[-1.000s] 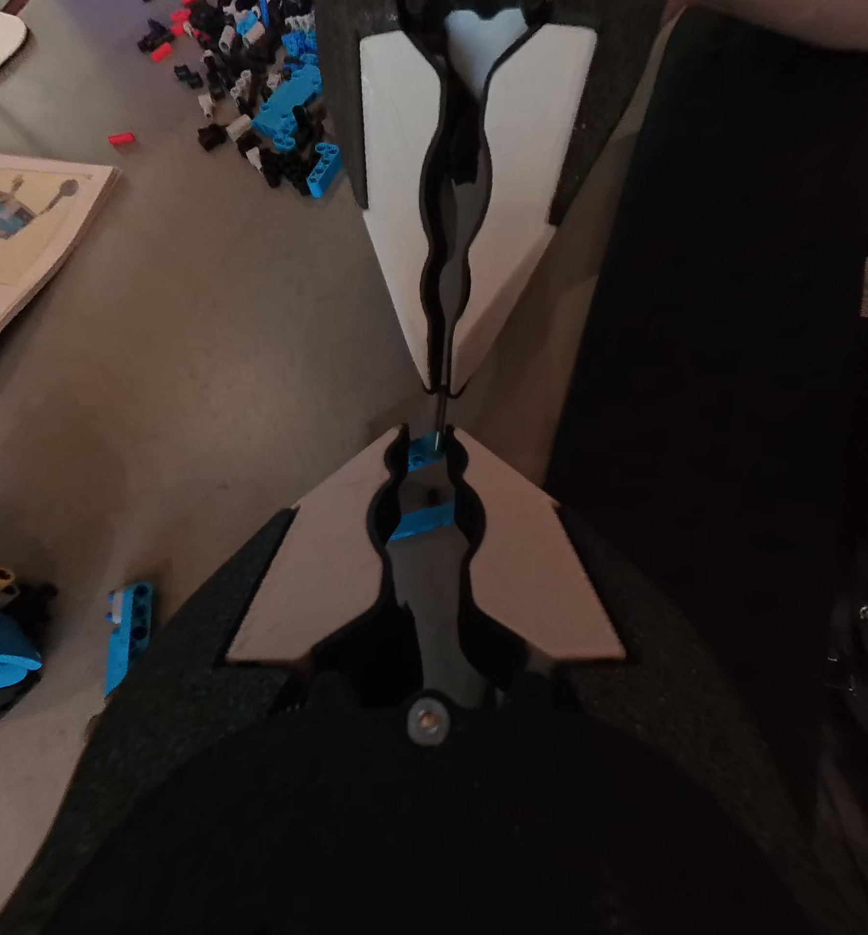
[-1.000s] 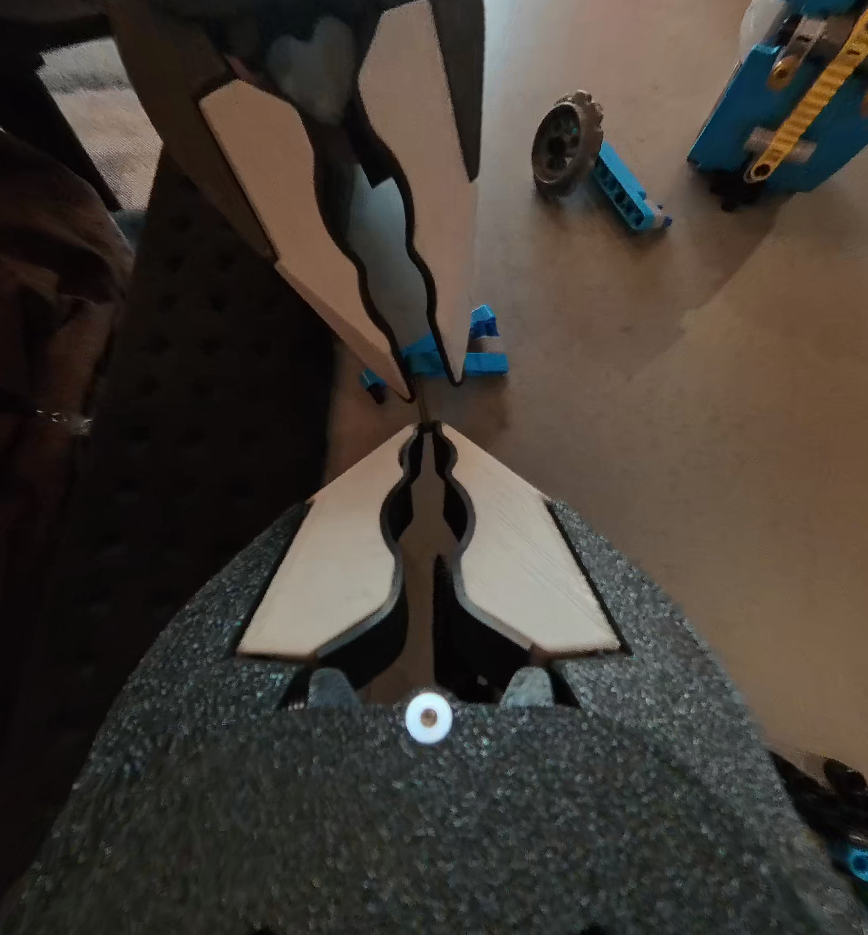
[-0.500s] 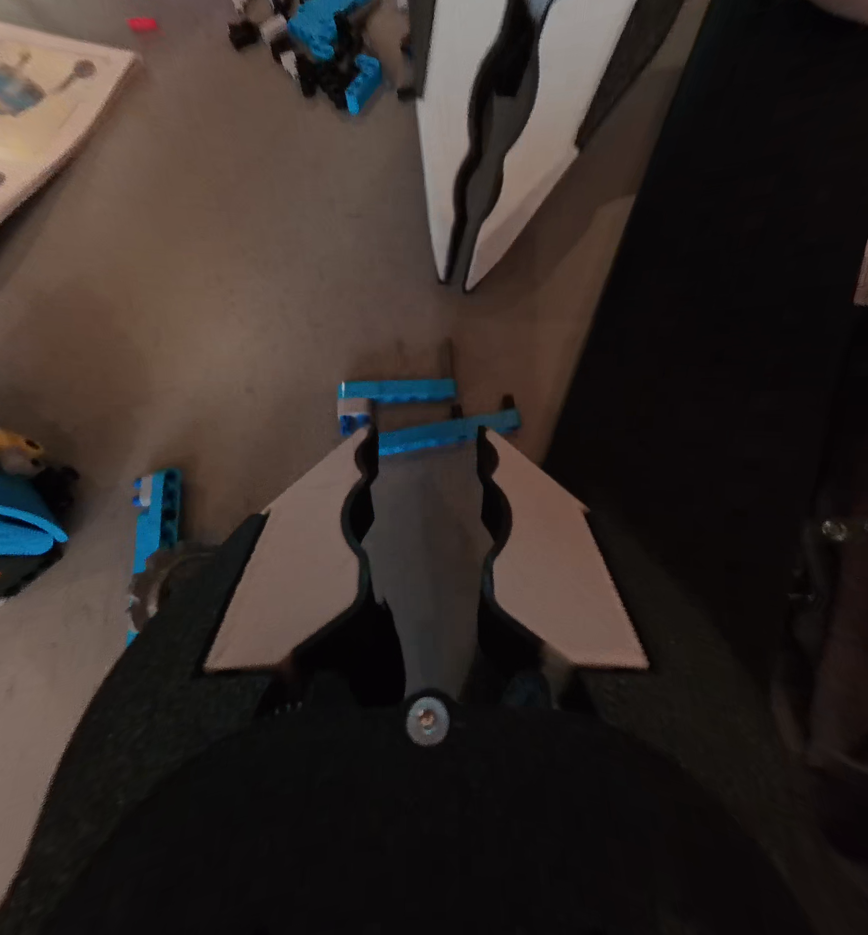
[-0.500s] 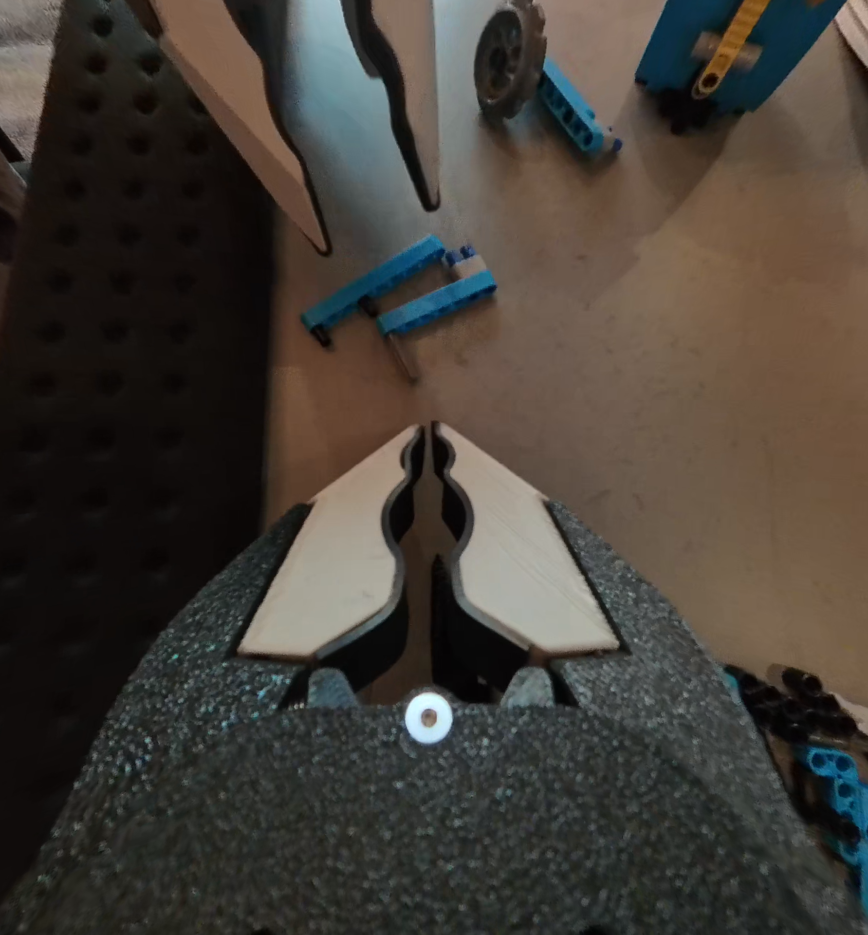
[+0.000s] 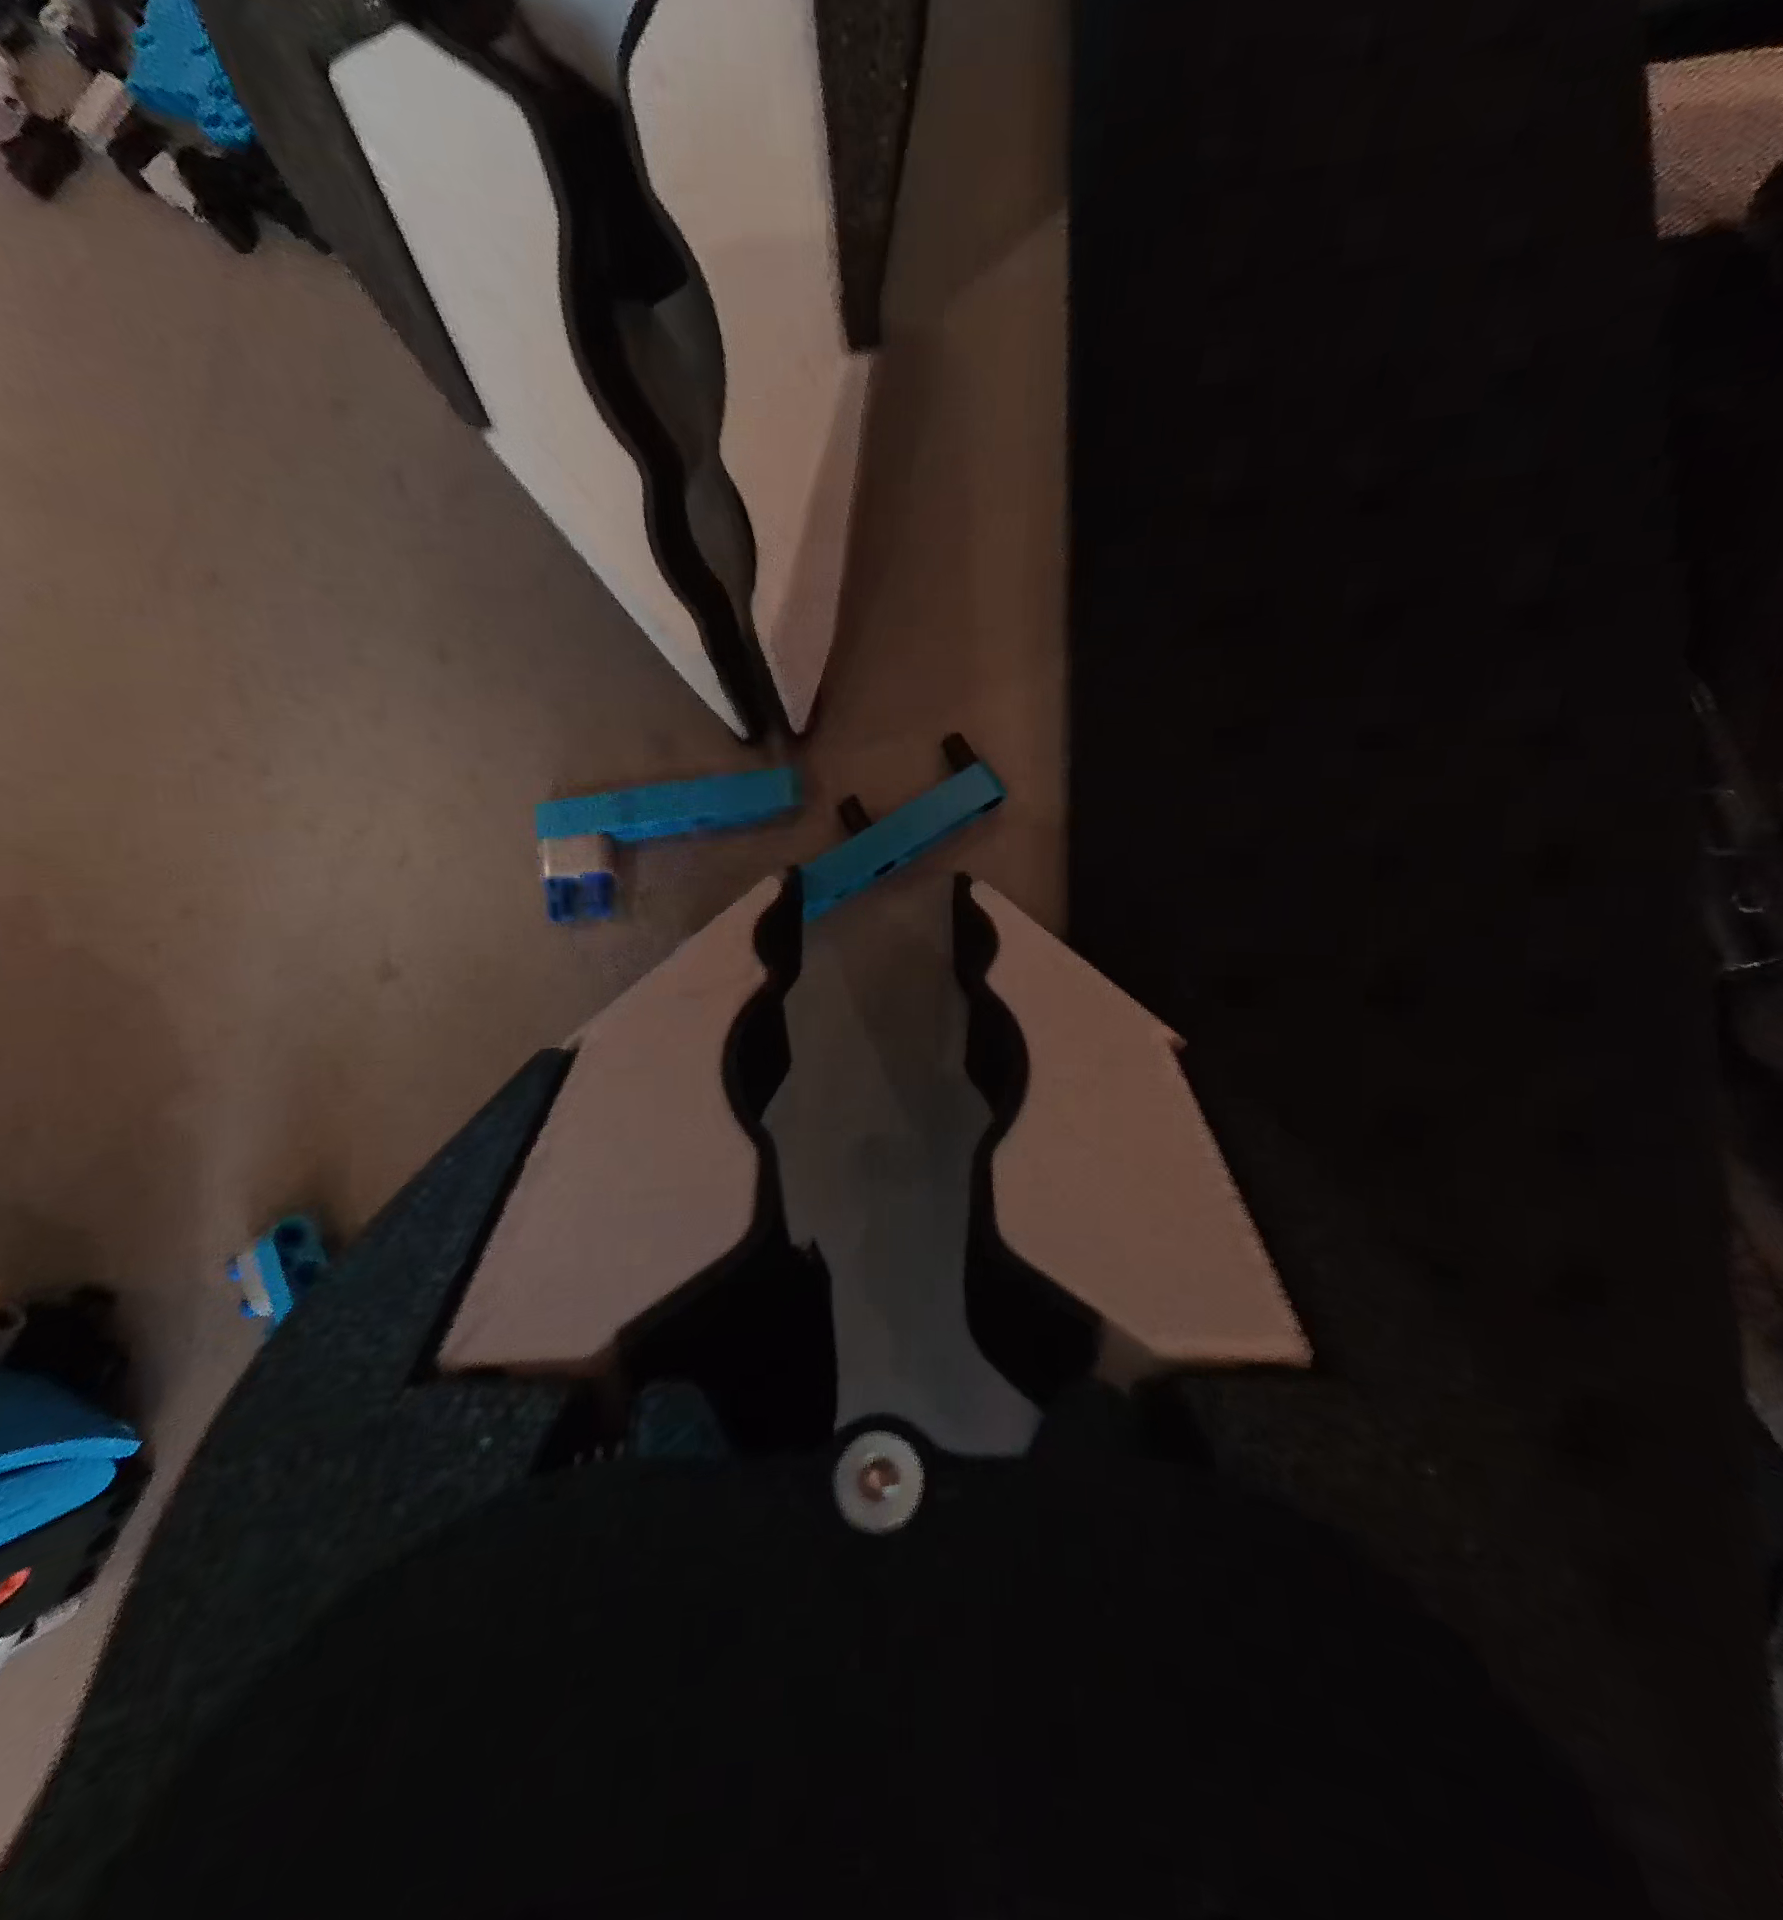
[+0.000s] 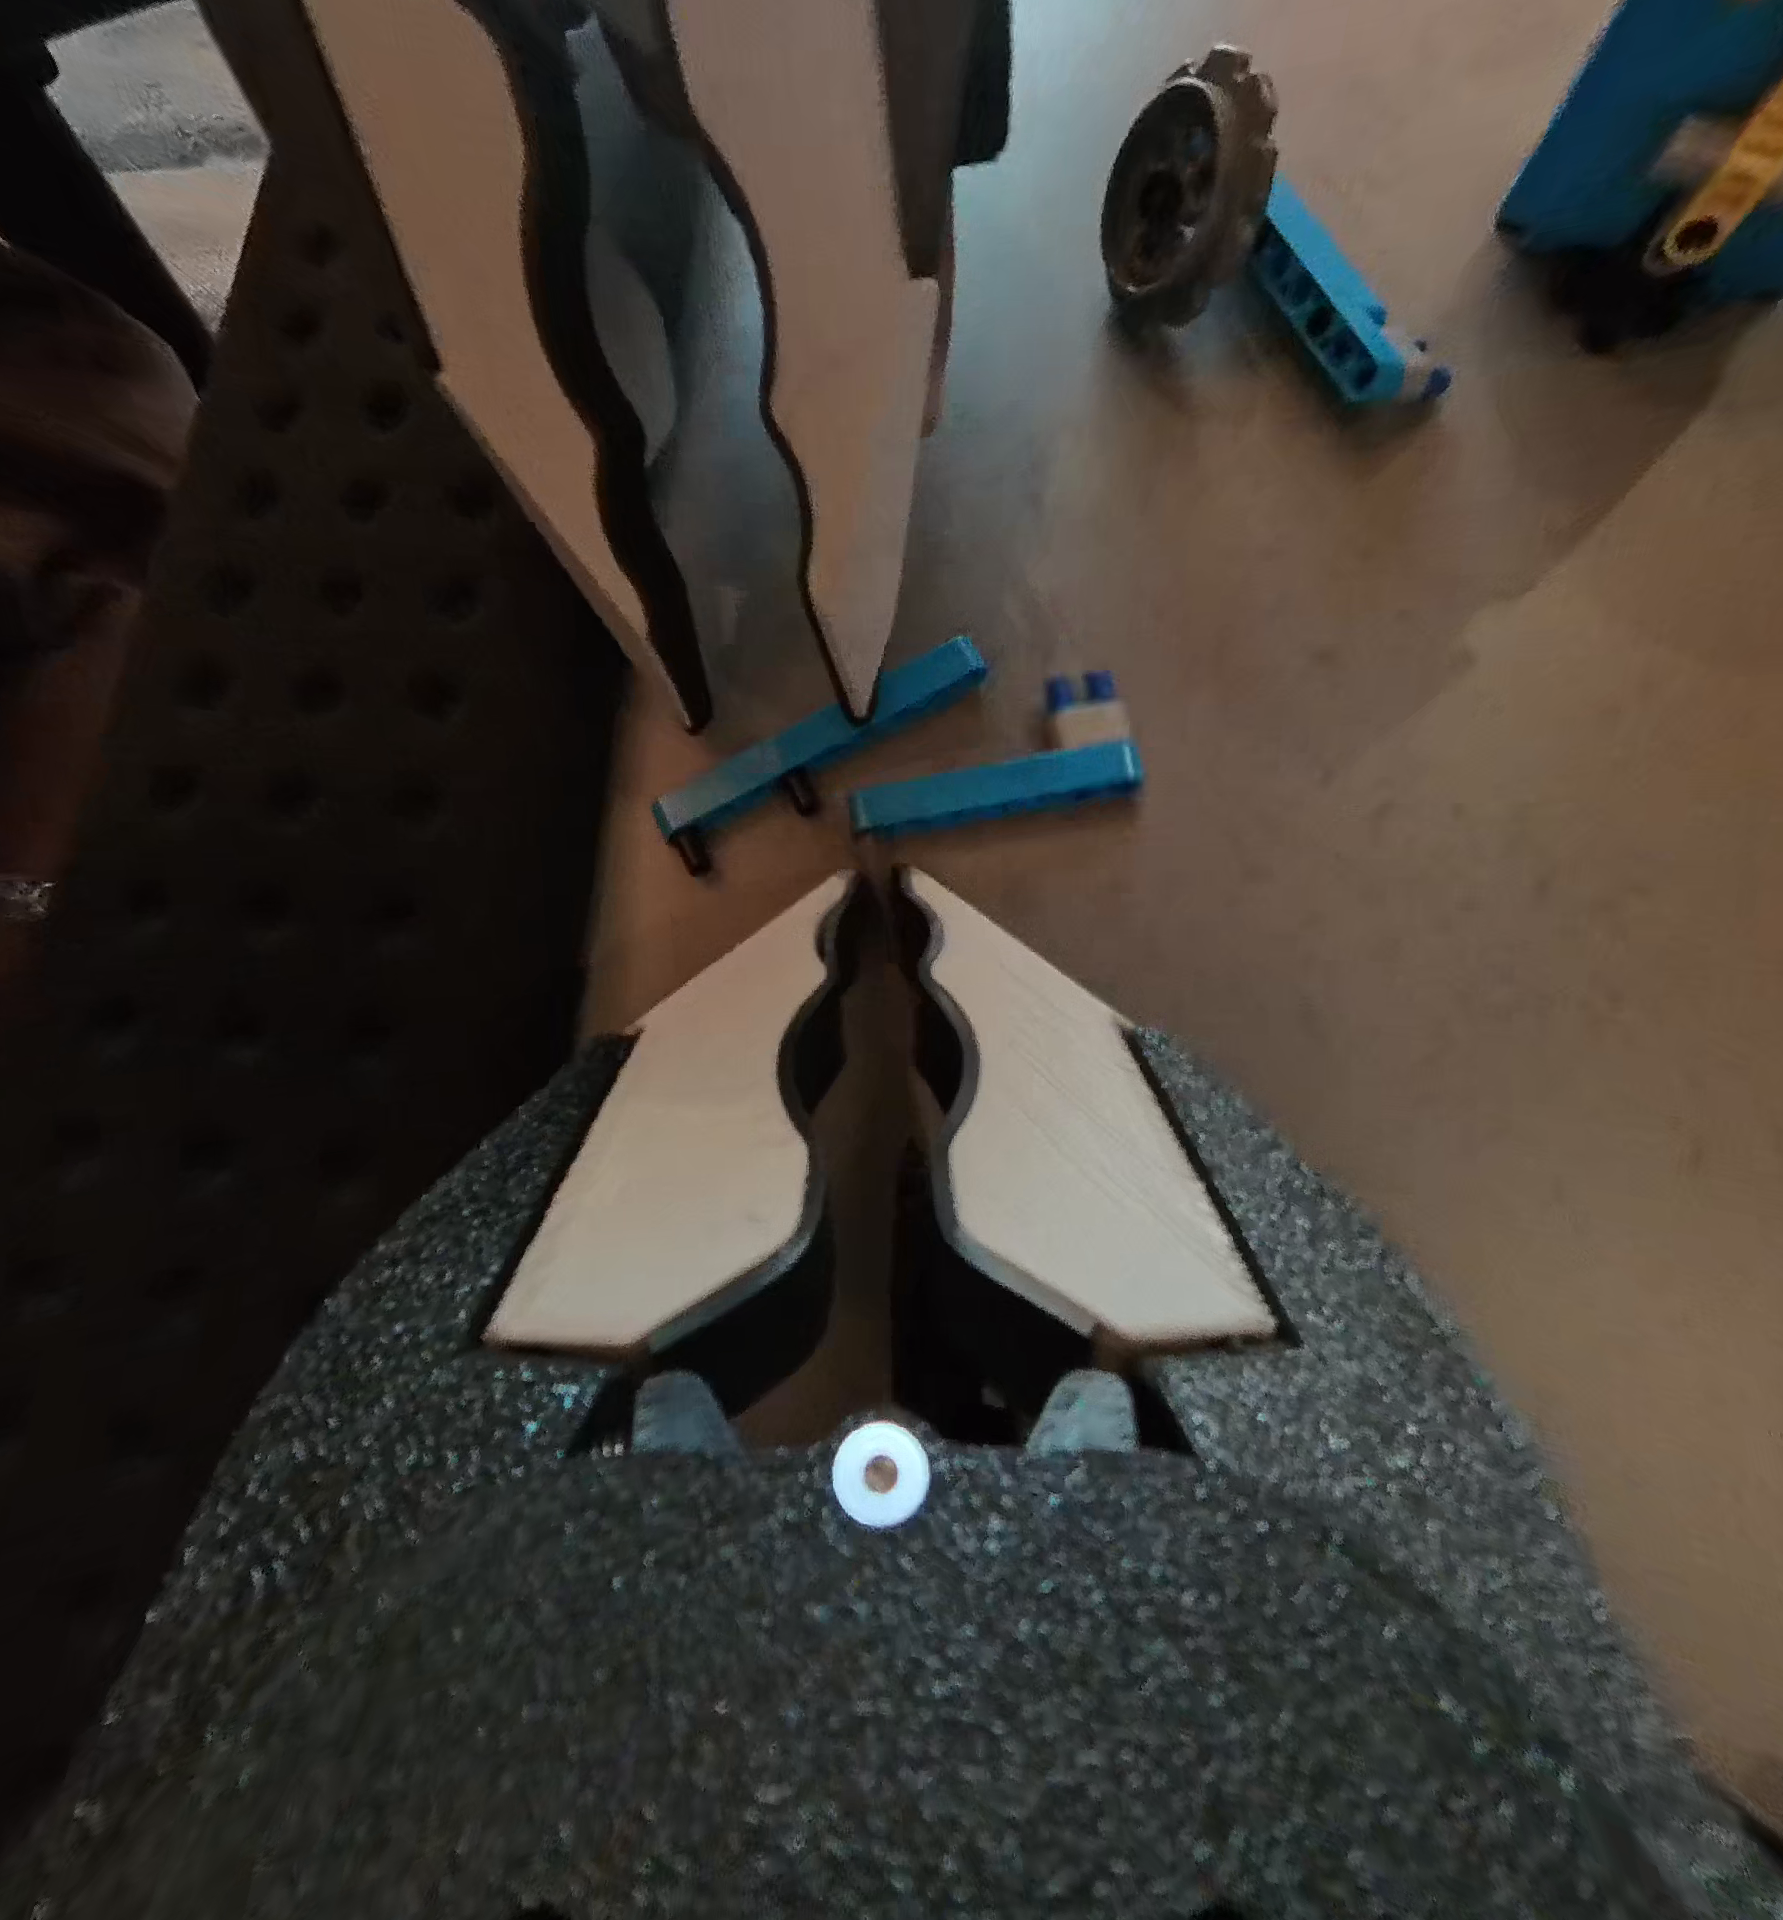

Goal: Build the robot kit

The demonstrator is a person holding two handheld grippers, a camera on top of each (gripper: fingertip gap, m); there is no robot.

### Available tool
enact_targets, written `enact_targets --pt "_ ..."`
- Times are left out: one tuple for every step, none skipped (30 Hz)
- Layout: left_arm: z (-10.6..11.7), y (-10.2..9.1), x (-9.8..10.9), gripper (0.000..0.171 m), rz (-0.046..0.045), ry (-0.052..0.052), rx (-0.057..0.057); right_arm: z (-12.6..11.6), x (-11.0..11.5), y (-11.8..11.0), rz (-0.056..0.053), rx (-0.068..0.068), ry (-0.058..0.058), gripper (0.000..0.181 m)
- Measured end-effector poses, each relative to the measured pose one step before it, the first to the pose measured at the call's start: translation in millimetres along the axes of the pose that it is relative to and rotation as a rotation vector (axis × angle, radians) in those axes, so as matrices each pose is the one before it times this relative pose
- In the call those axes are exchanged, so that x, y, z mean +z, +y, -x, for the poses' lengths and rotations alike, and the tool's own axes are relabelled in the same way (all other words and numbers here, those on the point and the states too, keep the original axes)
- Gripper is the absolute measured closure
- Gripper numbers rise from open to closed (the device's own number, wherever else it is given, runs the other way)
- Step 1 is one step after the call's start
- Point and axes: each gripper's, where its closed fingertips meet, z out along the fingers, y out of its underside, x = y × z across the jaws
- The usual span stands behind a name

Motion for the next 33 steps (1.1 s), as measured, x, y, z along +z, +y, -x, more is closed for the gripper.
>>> enact_targets --pt "1.74 -0.36 0.25 0.142 0.00448 -0.0099 -0.0075 -2.27 -2.19 1.74 0.0038 0.0045 0.0136 0.175" --pt "1.88 -0.93 0.22 0.142 -0.00149 -0.0153 -0.0073 -2.38 -2.02 1.57 0.0013 -0.0038 0.019 0.175" --pt "0.01 -1.54 -0.21 0.142 -0.00735 -0.0075 -0.0051 -1.15 -1.5 1.42 -0.0004 -0.0023 0.0131 0.176" --pt "-1.24 -1.37 -0.54 0.142 -0.00612 -0.002 -0.0001 -0.94 -1.46 1.4 0.0007 0.0036 0.0109 0.176" --pt "0.19 -1.27 -0.52 0.141 -0.00062 -0.0104 0.0066 -1.13 -1.49 1.3 0.0027 0.0033 0.0137 0.176" --pt "2.52 -0.85 -0.31 0.139 0.00569 -0.0221 0.012 -1.62 -1.81 1.7 0.0035 -0.0005 0.0187 0.176" --pt "2.48 -0.34 0.23 0.137 0.00961 -0.0186 0.0157 -2.48 -2.14 1.77 0.0044 0.0012 0.0224 0.176" --pt "1.33 -0.1 0.82 0.137 0.00887 -0.0079 0.0168 -2.11 -2.35 2.32 0.0031 0.0042 0.016 0.176" --pt "1.61 0.03 1.85 0.137 0.00587 -0.0038 0.0143 -1.49 -2.53 2.37 0.0013 0.0071 0.0079 0.176" --pt "1.65 0.34 2.85 0.138 0.0039 0.0027 0.0052 -0.74 -2.39 2.4 -0.0005 0.0077 0.0019 0.176" --pt "-1.21 1.79 3.54 0.146 0.01208 0.0274 -0.0098 -1.14 -2.13 1.75 -0.004 0.0053 0.0045 0.176" --pt "-6.77 -0.02 1.95 0.158 0.00094 0.066 -0.025 -1.8 -2.08 1.05 -0.0052 0.0014 0.0125 0.173" --pt "-4.83 -0.96 0.69 0.16 -0.00492 0.0528 -0.03 -1.34 -2.62 -1.21 -0.0128 -0.0033 0.0147 0.167" --pt "-0.41 0.27 0.23 0.16 0.00118 0.0192 -0.0229 1.08 -3.56 -4.33 -0.029 -0.0076 0.0046 0.161" --pt "0.89 0.61 -0.38 0.16 0.00154 0.0039 -0.0236 3.07 -4.05 -6.65 -0.0409 -0.0131 -0.0042 0.157" --pt "2.06 1.23 -1.31 0.161 0.00193 -0.0062 -0.0361 3.51 -3.75 -7.32 -0.0409 -0.0171 -0.0033 0.156" --pt "2.97 1.53 -2.03 0.161 -0.00089 -0.0113 -0.0485 5.47 -2.45 -7.13 -0.0357 -0.0192 -0.0133 0.155" --pt "2.26 -0.29 -2.76 0.161 -0.01674 -0.0037 -0.0582 6.94 0.22 -5.98 -0.0257 -0.0186 -0.0183 0.154" --pt "0.61 -4.06 -3.84 0.161 -0.04174 0.0105 -0.0715 5.09 2.72 -3.68 -0.0082 -0.0201 -0.0045 0.15" --pt "-0.87 -7.12 -4.52 0.162 -0.05948 0.0232 -0.0824 3.79 4.59 -1.38 0.0102 -0.0291 0.0067 0.147" --pt "-1.53 -7.6 -4.35 0.162 -0.06108 0.0311 -0.0872 1.82 5.31 -1.05 0.016 -0.0401 0.0234 0.145" --pt "-1.73 -5.88 -3.56 0.162 -0.04711 0.0362 -0.0853 0.16 4.85 -2.02 0.0147 -0.0502 0.0392 0.145" --pt "-1.89 -3.02 -2.63 0.162 -0.02709 0.0379 -0.073 -0.53 3.57 -3.5 0.0074 -0.0544 0.0454 0.143" --pt "-0.87 -0.98 -2.06 0.162 -0.01464 0.0308 -0.0522 -3.02 1.84 -3.89 -0.0001 -0.0527 0.0561 0.144" --pt "-0.17 -0.82 -1.82 0.162 -0.01252 0.0231 -0.0359 -4.17 0.43 -3.37 -0.0044 -0.0423 0.0535 0.147" --pt "-1.17 -0.77 -1.76 0.162 -0.01124 0.0276 -0.0294 -2.59 -0.54 -3.16 -0.014 -0.023 0.0302 0.148" --pt "-3.32 0.19 -1.13 0.162 -0.00349 0.0363 -0.0263 -0.61 -0.51 -1.52 -0.0114 -0.0023 0.0055 0.149" --pt "-4.4 1.27 -0.19 0.162 0.00608 0.04 -0.0321 1.71 -0.94 -0.01 -0.002 0.0041 -0.0147 0.156" --pt "-4.69 0.82 0.78 0.163 0.00405 0.0373 -0.0289 1.59 -2.14 -1.87 -0.0125 -0.0012 -0.0093 0.164" --pt "-3.27 -0.03 1.33 0.162 -0.00245 0.0225 -0.0118 -0.26 -2.84 -2.39 -0.0176 -0.007 0.0041 0.17" --pt "-1.41 0.1 1.31 0.162 -0.00029 0.006 0.0008 0.74 -2.13 0.04 -0.0059 0.0021 -0.0112 0.17" --pt "-0.84 0.66 1.1 0.163 0.00545 0.0007 0.0052 3.22 -0.67 2.11 0.0065 0.0266 -0.0392 0.171" --pt "-0.12 0.27 0.33 0.163 0.00396 -0.0074 0.0104 5.29 0.26 3.47 0.0163 0.0442 -0.0647 0.172"
